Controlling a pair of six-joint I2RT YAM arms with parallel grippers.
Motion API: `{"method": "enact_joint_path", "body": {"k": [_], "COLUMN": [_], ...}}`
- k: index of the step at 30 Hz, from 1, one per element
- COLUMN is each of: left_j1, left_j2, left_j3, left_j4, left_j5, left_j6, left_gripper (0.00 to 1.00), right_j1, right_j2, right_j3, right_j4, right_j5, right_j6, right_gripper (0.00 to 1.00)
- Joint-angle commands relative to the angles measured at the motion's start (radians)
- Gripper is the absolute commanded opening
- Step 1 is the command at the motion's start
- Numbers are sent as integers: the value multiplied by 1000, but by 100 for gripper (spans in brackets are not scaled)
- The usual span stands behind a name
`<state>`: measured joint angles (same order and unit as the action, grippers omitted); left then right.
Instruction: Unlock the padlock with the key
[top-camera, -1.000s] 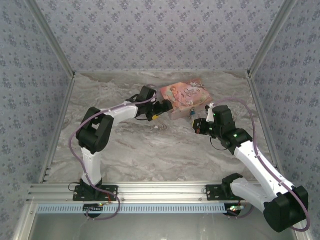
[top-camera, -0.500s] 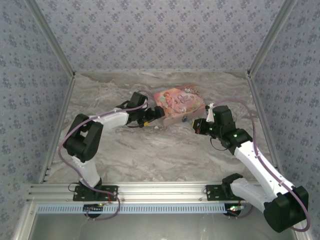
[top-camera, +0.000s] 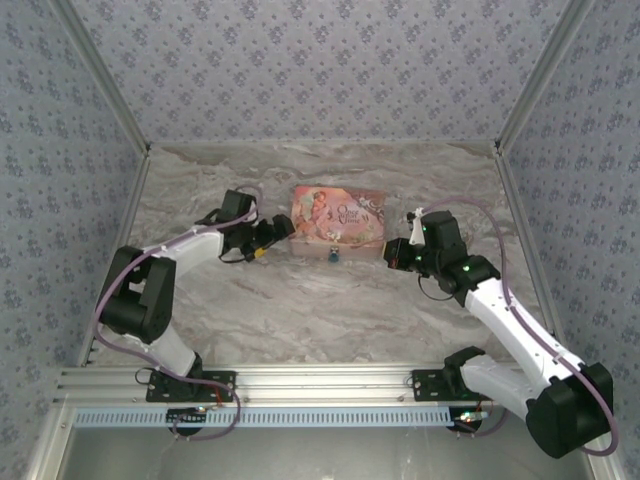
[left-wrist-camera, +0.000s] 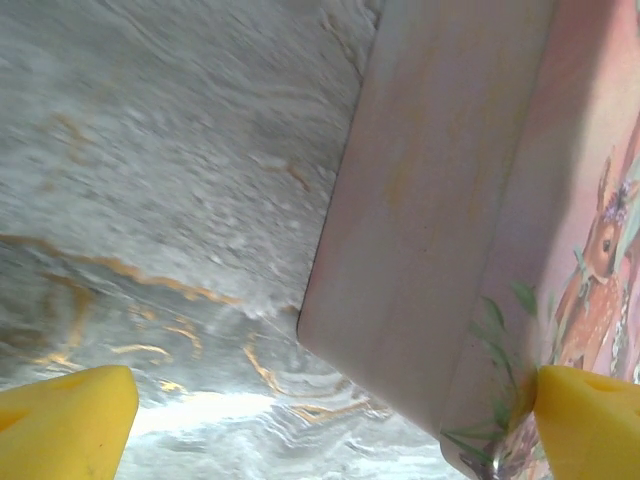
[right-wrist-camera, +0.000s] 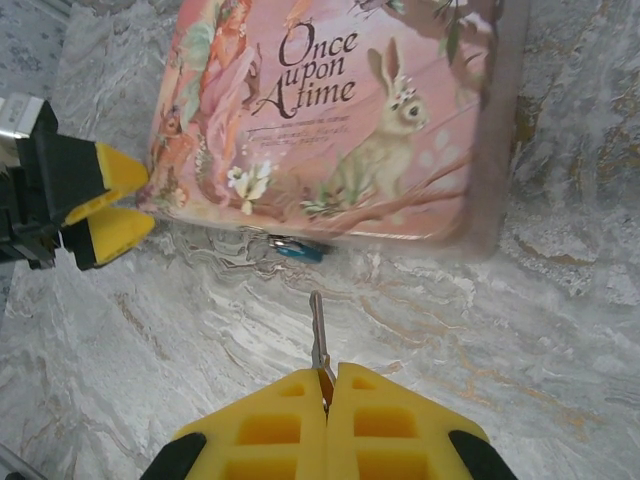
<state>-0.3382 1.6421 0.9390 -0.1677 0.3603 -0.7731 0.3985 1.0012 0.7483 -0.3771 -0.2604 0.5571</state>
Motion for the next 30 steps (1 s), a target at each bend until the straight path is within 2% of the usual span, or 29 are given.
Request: {"method": "enact_joint_path", "body": {"k": [1, 5, 11, 19, 24, 27, 30], "left_j1": [41, 41, 13, -131, -140, -147, -173], "left_j2": [14, -50, -236, -424, -381, -325, -288], "left_j3": [-2, 16, -92, -259, -267, -280, -301], "left_j4": [-167, -140, -28, 106, 109, 183, 289], "left_j5": [-101, -103, -98, -85, 13, 60, 59], "left_j6": [55, 77, 138, 312, 303, 295, 287], "left_gripper": [99, 99, 99, 99, 99, 99, 99], "right_j1": [16, 30, 44, 48, 29, 5, -13], "right_j2": [21, 46, 85, 162, 213, 266, 308], "right_j3": [10, 18, 11, -14, -43, -50, -47], "right_j4": [21, 39, 111, 256, 359, 401, 438], "right_j5": [-20, -35, -69, -132, -172, -204, -230], "right_j6": [7, 7, 27, 51, 58, 63, 54], "right_gripper": [0, 0, 0, 0, 0, 0, 0]}}
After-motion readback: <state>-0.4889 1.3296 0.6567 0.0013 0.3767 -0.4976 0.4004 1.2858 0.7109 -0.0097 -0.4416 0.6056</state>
